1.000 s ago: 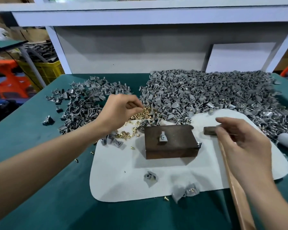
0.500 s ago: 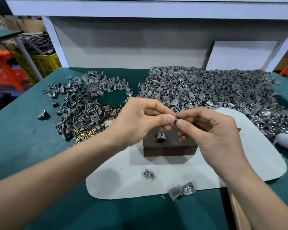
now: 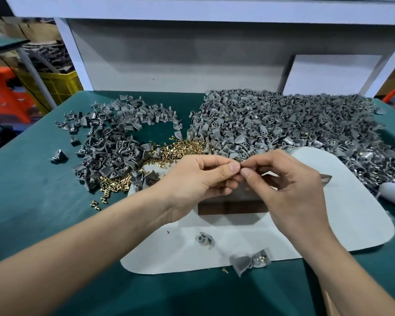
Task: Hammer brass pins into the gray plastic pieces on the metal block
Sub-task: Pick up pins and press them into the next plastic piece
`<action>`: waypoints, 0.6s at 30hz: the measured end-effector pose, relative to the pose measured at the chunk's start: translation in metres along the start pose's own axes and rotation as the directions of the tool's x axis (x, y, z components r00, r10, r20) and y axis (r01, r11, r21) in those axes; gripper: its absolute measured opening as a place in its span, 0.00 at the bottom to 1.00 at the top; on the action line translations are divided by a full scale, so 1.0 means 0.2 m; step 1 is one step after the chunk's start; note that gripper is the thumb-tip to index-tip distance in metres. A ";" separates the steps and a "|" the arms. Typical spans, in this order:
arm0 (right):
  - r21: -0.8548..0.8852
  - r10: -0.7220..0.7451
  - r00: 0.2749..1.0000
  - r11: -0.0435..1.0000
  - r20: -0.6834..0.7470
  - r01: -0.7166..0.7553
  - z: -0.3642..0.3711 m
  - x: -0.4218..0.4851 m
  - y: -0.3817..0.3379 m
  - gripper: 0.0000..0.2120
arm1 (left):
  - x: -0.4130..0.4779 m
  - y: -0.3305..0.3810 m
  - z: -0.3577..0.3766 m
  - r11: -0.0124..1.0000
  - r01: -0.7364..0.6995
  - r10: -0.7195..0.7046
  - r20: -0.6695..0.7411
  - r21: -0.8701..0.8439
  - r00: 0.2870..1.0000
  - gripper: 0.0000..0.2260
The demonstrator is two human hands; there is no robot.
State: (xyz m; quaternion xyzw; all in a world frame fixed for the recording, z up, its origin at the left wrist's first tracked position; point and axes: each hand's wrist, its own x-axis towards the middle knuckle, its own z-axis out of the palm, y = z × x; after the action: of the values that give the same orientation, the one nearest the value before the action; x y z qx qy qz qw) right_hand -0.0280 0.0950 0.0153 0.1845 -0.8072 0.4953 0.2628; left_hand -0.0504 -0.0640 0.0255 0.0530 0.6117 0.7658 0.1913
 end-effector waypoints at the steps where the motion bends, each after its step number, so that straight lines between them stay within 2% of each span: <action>1: -0.014 -0.030 1.000 0.999 0.002 0.030 0.00 0.00 0.00 0.10 | 0.00 -0.01 0.00 0.999 0.012 -0.011 0.010 -0.042 1.000 0.10; 6: -0.183 -0.125 0.991 0.976 -0.040 0.115 0.01 -0.01 0.01 0.05 | 0.00 -0.01 0.00 0.997 -0.007 0.011 0.044 -0.077 0.999 0.09; 7: -0.175 -0.117 0.992 0.979 -0.050 0.106 0.01 -0.02 0.02 0.05 | 0.00 0.00 -0.01 0.998 -0.055 0.056 0.042 -0.025 0.998 0.08; 8: -0.145 -0.085 0.995 0.986 -0.058 0.076 0.00 -0.02 0.03 0.06 | 0.01 0.01 -0.02 0.986 -0.133 0.131 0.024 0.102 0.991 0.07; 9: -0.109 -0.026 0.998 0.994 -0.064 0.019 0.00 -0.02 0.04 0.08 | 0.02 0.02 -0.05 0.932 -0.213 0.223 0.000 0.294 0.975 0.05; 11: -0.068 0.121 0.991 0.990 -0.052 -0.124 -0.01 -0.02 0.07 0.11 | 0.05 0.03 -0.12 0.674 -0.253 0.326 0.028 0.694 0.945 0.10; 13: -0.108 0.205 0.979 0.973 -0.003 -0.204 0.00 -0.02 0.09 0.13 | 0.07 0.00 -0.16 0.425 -0.197 0.247 0.096 0.884 0.964 0.18; 14: -0.138 0.225 0.974 0.966 0.039 -0.218 0.02 -0.02 0.09 0.14 | 0.08 -0.02 -0.17 0.360 -0.185 0.207 0.115 0.914 0.971 0.21; 16: -0.188 0.256 0.957 0.955 0.139 -0.228 0.07 -0.03 0.08 0.13 | 0.09 -0.07 -0.16 0.337 -0.208 0.205 0.144 0.918 0.968 0.21; 18: -0.243 0.258 0.943 0.948 0.209 -0.206 0.11 -0.03 0.07 0.10 | 0.10 -0.10 -0.15 0.363 -0.254 0.250 0.168 0.897 0.953 0.17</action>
State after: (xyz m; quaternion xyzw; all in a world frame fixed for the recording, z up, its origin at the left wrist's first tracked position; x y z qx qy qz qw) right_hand -0.0363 0.0816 -0.0061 0.1157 -0.8983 0.4059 0.1223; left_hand -0.0729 -0.0811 -0.0038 0.2422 0.9127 0.3288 0.0131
